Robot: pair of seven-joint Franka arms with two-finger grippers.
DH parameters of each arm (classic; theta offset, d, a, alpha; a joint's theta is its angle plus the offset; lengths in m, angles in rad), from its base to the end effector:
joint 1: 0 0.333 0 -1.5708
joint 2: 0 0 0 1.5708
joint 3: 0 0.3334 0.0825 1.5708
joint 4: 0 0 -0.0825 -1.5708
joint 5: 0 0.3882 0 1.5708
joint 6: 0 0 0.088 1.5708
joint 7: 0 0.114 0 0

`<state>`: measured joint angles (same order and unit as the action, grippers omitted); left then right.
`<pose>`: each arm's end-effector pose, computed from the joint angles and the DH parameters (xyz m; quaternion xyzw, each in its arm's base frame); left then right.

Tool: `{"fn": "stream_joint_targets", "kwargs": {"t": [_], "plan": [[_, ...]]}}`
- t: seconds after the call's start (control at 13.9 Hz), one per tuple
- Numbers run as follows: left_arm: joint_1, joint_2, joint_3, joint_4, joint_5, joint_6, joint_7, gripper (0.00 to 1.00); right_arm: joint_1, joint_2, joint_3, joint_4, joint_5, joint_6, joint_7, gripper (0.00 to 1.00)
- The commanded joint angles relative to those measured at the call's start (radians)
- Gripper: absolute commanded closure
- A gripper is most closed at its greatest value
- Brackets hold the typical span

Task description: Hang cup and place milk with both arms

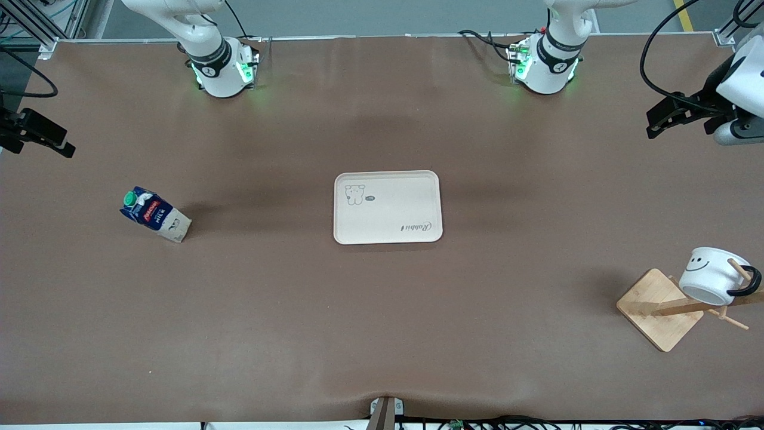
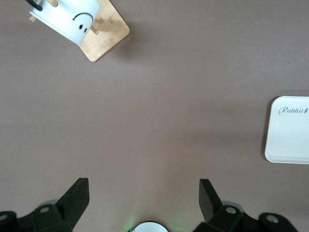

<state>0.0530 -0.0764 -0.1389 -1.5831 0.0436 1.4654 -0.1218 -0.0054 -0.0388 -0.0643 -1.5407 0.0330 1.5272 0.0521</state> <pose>0.5206 -0.0427 0.6612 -0.9992 -0.0201 0.0181 0.0290 0.5409 -0.0347 0.6667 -0.9980 0.0599 -0.0128 0.0176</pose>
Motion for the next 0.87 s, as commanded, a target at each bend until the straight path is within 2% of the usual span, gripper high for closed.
{"fn": "stream_joint_targets", "kwargs": {"t": [0.0,0.22,0.79], "plan": [[0.002,-0.008,-0.001,0.015,-0.024,-0.017,0.005,0.0,0.001,0.008,0.001,0.014,-0.021,0.001,0.011,0.0],[0.002,-0.003,-0.001,0.018,-0.056,-0.017,0.011,0.0,0.001,0.011,0.001,0.014,-0.022,0.001,0.014,0.0],[0.002,0.003,0.001,0.034,-0.054,-0.017,-0.006,0.0,0.001,0.016,0.001,0.014,-0.035,-0.001,0.015,0.0]]}}
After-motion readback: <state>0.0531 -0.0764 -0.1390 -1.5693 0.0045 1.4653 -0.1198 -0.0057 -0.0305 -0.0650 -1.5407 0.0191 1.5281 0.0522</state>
